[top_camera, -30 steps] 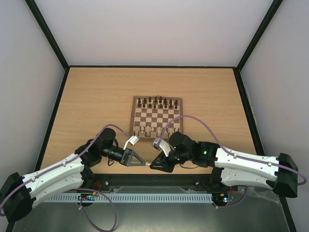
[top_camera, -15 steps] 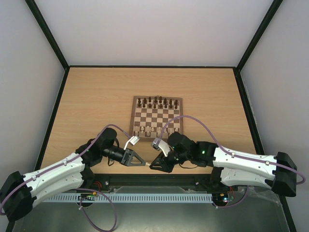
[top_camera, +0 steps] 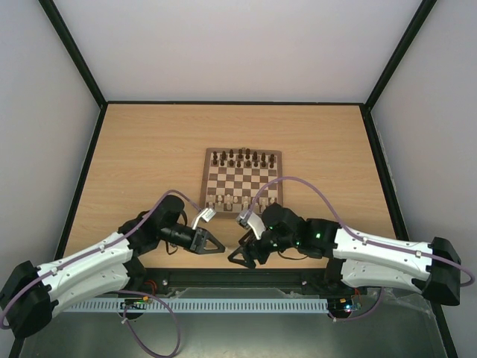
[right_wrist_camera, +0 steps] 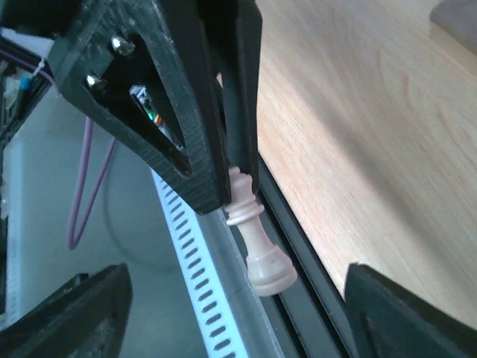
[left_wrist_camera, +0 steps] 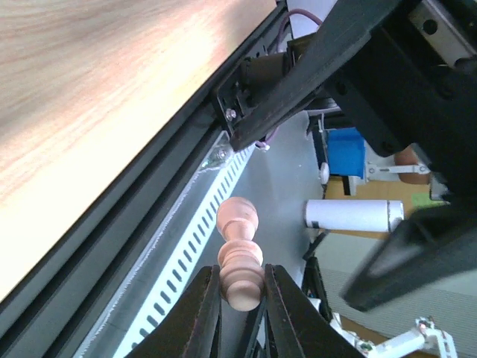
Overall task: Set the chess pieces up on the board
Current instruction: Place the chess piece on the chessboard.
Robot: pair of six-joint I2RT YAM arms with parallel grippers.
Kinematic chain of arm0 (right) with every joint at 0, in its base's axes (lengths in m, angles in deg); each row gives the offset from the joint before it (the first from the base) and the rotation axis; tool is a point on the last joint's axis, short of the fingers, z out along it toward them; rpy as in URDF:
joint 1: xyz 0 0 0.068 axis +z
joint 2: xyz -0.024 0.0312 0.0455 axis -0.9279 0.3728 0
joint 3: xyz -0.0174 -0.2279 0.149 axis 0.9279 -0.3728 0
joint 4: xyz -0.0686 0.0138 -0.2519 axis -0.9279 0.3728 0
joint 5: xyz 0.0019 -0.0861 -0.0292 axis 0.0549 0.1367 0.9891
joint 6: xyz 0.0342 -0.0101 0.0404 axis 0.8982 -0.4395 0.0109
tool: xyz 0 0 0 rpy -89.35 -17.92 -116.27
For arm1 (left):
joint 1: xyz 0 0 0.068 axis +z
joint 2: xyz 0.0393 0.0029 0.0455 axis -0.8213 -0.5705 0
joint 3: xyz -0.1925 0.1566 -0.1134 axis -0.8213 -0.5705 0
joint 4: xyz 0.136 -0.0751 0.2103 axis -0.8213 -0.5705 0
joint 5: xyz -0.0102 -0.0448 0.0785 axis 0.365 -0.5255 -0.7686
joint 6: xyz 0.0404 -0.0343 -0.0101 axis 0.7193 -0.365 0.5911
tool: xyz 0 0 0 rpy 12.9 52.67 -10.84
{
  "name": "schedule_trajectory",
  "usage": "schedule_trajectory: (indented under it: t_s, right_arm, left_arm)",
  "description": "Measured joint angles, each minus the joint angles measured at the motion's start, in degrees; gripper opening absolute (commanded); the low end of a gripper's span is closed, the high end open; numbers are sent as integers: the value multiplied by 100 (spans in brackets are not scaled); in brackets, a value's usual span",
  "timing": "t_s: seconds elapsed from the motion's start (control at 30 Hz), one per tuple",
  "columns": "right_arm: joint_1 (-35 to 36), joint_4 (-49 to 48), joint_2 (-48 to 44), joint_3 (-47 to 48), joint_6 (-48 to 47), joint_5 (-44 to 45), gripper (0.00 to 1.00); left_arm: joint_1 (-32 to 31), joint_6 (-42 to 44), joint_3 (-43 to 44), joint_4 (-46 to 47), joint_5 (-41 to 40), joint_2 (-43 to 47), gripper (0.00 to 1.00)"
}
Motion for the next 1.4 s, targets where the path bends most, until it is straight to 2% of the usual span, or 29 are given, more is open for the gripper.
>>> schedule_trajectory:
  t_s: [0.03, 0.07, 0.23, 0.4, 0.53, 0.7, 1.07, 1.4]
  right_arm:
    - [2, 11, -59, 2, -2, 114, 96]
    - [2, 44, -149, 11, 13, 262, 99]
    - [2, 310, -612, 57, 219, 1200, 98]
    - [2, 793, -887, 197, 573, 2529, 99]
    - [2, 1213, -984, 278, 931, 3589, 99]
    - [2, 1631, -1248, 280, 1285, 4395, 99]
    - [2, 1932, -1484, 348, 1526, 4957, 99]
    - [2, 1934, -1604, 348, 1541, 5042, 99]
  left_arm:
    - [2, 46, 42, -72, -44, -20, 6]
    - [4, 105, 94, -146, -94, -42, 6]
    - [105, 393, 376, -535, -293, -278, 7]
    - [168, 750, 940, -1276, -581, -776, 8]
    - [168, 1097, 1797, -2061, -966, -1285, 7]
    - [168, 1445, 2881, -3056, -1674, -1908, 7]
    - [46, 1899, 4913, -4837, -3613, -3381, 5]
    - [-417, 2026, 6277, -5757, -4752, -4767, 5]
